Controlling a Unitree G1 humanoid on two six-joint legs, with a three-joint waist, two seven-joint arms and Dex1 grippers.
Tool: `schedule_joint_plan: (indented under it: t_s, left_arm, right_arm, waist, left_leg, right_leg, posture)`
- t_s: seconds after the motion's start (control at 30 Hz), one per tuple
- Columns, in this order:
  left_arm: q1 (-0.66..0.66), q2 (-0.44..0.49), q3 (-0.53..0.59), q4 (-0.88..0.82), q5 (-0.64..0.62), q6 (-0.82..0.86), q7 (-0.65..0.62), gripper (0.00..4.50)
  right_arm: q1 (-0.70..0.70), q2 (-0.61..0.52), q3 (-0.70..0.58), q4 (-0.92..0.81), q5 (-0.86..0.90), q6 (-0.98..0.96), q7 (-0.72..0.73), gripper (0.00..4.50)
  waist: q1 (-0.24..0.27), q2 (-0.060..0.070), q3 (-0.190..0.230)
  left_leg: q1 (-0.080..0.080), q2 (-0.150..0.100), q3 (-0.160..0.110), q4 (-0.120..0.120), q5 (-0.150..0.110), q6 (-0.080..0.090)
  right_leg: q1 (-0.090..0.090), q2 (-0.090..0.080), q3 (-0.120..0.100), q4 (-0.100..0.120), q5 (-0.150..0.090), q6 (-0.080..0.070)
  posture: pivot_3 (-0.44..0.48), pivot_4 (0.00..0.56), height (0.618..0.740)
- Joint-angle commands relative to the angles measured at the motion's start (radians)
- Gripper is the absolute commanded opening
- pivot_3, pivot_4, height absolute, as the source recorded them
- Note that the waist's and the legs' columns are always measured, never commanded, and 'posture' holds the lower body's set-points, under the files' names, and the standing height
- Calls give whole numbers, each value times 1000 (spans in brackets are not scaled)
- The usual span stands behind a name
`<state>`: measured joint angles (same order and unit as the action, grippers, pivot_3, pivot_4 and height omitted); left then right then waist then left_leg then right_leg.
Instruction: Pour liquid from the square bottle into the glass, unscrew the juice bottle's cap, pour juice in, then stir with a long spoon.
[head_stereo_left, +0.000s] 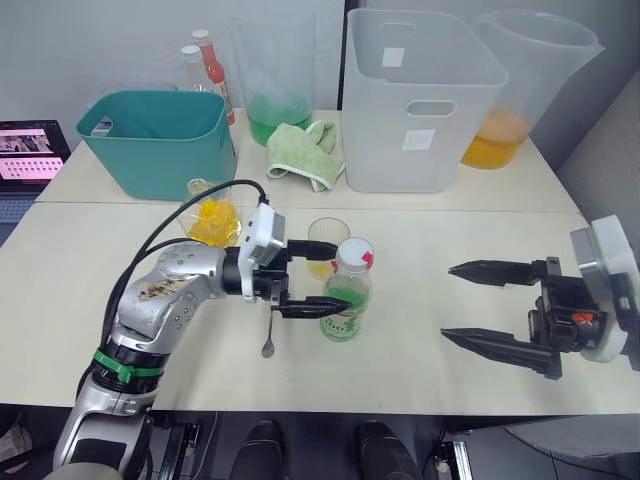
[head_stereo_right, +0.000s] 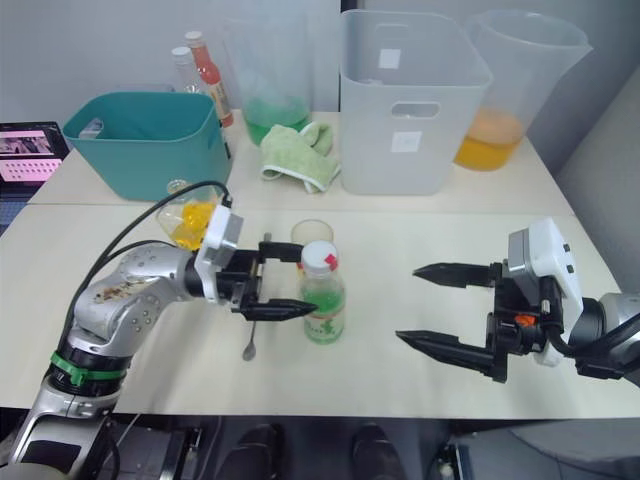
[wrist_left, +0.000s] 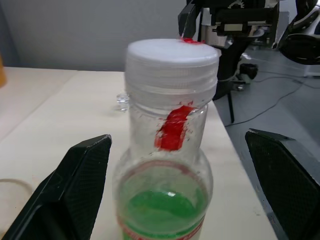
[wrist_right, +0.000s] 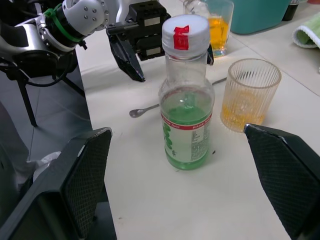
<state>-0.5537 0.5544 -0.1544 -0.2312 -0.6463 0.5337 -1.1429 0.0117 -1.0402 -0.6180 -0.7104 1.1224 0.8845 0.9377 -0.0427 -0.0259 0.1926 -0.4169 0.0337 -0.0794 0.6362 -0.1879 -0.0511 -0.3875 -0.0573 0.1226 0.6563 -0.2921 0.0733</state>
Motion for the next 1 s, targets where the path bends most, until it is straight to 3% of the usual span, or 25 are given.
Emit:
schedule_joint_plan:
  t_s: [0.03, 0.37, 0.7, 0.83, 1.0]
  left_arm:
    - [-30, -20, -10, -48, 14, 12, 34, 4500]
    - [-35, -53, -18, -60, 49, 19, 91, 4500]
    - [-11, -37, -21, -85, 46, 21, 87, 1428]
    - [-15, -34, -25, -82, 56, 14, 87, 1247]
    - [-16, -37, -32, -82, 72, 3, 89, 1244]
  right_arm:
    - [-9, -2, -40, -20, 25, -22, -33, 4492]
    - [-43, -1, 13, 5, 2, -51, -77, 4492]
    - [-141, 12, 113, 34, -31, -89, -114, 4500]
    - [-210, 35, 182, 24, -9, -92, -152, 4500]
    - [-362, 156, 353, -3, 2, -76, -296, 4500]
  waist:
    - [0, 0, 0]
    - [0, 0, 0]
    - [1, 0, 0]
    - [1, 0, 0]
    - [-2, 0, 0]
  left_leg:
    - [0, 0, 0, 0, 0, 0]
    - [0, 0, 0, 1, 0, 0]
    - [0, 0, 0, 1, 0, 0]
    - [0, 0, 0, 1, 0, 0]
    - [0, 0, 0, 1, 0, 0]
  right_leg:
    - [0, 0, 0, 0, 0, 0]
    - [0, 0, 0, 0, 0, 0]
    - [0, 0, 0, 0, 0, 0]
    - [0, 0, 0, 0, 0, 0]
    - [0, 0, 0, 1, 0, 0]
  posture:
    - [0, 150, 740]
    - [0, 150, 740]
    - [0, 150, 740]
    - [0, 150, 740]
    - [0, 150, 740]
